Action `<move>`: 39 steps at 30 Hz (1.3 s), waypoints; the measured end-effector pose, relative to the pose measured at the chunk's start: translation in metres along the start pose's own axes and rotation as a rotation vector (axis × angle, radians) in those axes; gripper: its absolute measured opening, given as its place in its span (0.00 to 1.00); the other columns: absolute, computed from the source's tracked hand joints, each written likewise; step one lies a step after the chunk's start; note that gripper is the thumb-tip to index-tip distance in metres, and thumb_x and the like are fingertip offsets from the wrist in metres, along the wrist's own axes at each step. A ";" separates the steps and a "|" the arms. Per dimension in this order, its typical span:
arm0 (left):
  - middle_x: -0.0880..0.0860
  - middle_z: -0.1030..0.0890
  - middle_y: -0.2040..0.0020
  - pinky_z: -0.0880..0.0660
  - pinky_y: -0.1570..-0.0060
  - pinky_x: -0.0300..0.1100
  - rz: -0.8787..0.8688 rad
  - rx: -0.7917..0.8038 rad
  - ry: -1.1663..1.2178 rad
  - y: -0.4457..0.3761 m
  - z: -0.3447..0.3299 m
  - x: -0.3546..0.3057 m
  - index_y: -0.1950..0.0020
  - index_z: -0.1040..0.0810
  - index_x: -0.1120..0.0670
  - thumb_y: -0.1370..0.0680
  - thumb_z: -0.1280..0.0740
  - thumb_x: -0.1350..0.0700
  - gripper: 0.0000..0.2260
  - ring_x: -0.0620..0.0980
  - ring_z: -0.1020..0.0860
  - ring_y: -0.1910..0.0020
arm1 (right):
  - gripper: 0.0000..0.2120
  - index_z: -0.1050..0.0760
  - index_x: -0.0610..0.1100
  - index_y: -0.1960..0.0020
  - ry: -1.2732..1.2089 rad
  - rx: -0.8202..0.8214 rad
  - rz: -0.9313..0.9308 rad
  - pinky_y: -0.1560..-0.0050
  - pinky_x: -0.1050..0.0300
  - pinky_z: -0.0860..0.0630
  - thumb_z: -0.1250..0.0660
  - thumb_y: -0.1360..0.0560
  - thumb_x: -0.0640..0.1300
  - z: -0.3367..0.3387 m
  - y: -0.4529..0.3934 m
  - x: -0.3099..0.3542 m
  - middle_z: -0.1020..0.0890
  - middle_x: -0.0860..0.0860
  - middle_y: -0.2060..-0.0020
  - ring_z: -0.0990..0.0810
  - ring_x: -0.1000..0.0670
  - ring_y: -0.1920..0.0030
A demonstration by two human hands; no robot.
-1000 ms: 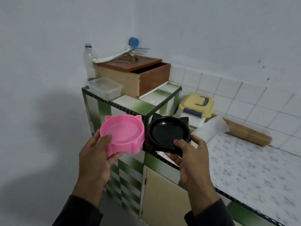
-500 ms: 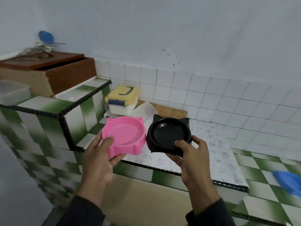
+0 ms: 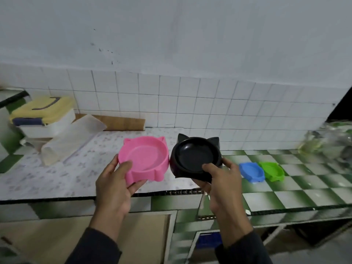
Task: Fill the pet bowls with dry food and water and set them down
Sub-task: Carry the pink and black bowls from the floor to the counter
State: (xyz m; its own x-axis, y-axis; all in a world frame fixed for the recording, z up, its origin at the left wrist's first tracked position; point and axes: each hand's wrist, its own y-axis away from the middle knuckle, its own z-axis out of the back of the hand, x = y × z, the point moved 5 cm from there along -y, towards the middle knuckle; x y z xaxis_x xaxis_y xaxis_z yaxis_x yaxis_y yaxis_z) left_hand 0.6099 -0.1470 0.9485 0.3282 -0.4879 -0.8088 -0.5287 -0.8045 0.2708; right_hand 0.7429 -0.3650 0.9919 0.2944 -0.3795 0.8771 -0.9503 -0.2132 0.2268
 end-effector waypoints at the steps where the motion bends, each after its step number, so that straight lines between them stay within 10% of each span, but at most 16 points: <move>1: 0.52 0.23 0.31 0.16 0.55 0.55 0.011 0.018 -0.007 0.002 -0.012 0.010 0.27 0.24 0.50 0.22 0.28 0.62 0.24 0.59 0.20 0.39 | 0.27 0.33 0.45 0.32 -0.002 -0.018 0.008 0.61 0.48 0.17 0.30 0.27 0.28 0.013 -0.005 0.005 0.19 0.40 0.45 0.15 0.39 0.50; 39: 0.56 0.23 0.35 0.16 0.59 0.51 0.405 0.539 -0.272 0.048 -0.397 0.340 0.27 0.25 0.48 0.22 0.32 0.67 0.26 0.60 0.20 0.42 | 0.27 0.33 0.50 0.32 -0.096 -0.731 0.134 0.65 0.53 0.18 0.34 0.25 0.29 0.384 -0.156 0.151 0.21 0.44 0.41 0.16 0.41 0.47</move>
State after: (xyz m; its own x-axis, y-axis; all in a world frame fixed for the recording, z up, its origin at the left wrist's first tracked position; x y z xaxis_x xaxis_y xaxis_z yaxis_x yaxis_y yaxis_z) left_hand 1.0066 -0.4859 0.8940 -0.1445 -0.5541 -0.8198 -0.9029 -0.2652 0.3384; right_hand 0.9745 -0.7347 0.9265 0.1472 -0.4444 0.8837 -0.7934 0.4805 0.3738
